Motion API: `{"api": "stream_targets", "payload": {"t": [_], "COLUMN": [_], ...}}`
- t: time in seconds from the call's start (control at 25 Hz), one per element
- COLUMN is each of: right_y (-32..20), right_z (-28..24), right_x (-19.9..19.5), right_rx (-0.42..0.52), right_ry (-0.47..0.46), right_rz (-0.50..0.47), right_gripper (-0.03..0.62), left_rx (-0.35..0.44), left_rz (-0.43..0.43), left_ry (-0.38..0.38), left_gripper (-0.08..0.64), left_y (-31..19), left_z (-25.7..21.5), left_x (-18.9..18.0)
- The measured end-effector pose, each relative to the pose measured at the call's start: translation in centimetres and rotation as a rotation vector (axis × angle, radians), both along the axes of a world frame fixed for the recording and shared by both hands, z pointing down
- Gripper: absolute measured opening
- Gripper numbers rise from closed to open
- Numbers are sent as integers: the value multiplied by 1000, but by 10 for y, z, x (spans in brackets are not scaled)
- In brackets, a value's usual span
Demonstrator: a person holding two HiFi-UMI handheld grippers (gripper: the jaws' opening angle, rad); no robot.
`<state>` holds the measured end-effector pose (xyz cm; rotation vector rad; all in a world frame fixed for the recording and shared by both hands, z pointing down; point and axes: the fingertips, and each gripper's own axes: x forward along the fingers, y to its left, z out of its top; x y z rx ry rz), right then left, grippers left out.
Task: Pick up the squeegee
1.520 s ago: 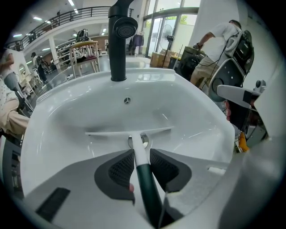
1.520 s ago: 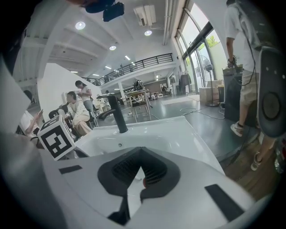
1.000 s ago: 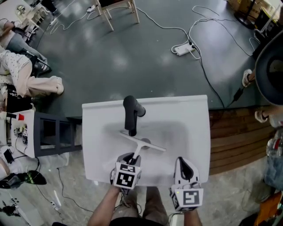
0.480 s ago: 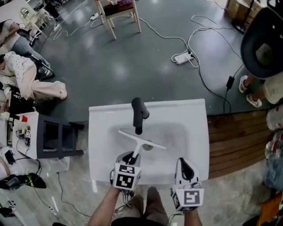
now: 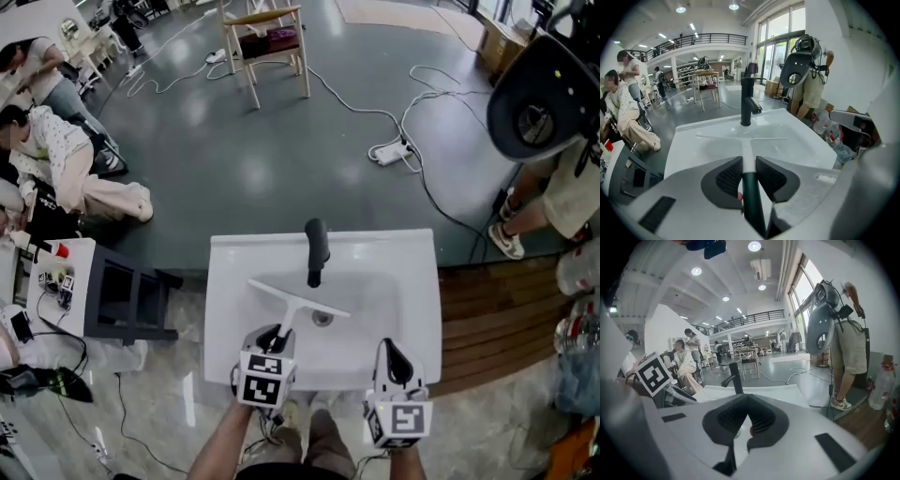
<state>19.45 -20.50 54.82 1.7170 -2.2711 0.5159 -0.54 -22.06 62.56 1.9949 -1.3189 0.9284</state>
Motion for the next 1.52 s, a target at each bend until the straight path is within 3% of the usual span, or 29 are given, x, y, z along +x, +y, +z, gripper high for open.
{"api": "stream_targets", "payload": {"t": [0.48,0.96,1.32,1.52], "right_y": [43,116,170,202], "right_z": [-66,-124,-155,-160], "right_x": [-49,-98,-123,-134], "right_rx": [96,173,228,245], "right_ry": [32,60,75,78], "right_rz": [-5,0,2,2], "right_gripper": [-3,-2,-2,-2], "left_rx": [171,358,493,521], "left_rz": [-15,-47,-70,-68], "left_ry": [50,107,160,165], "left_gripper": [92,92,92,92], "left_y": [33,111,172,210], "left_z": [-88,-181,-230,-237], "left_x": [-44,-100,-132,-144]}}
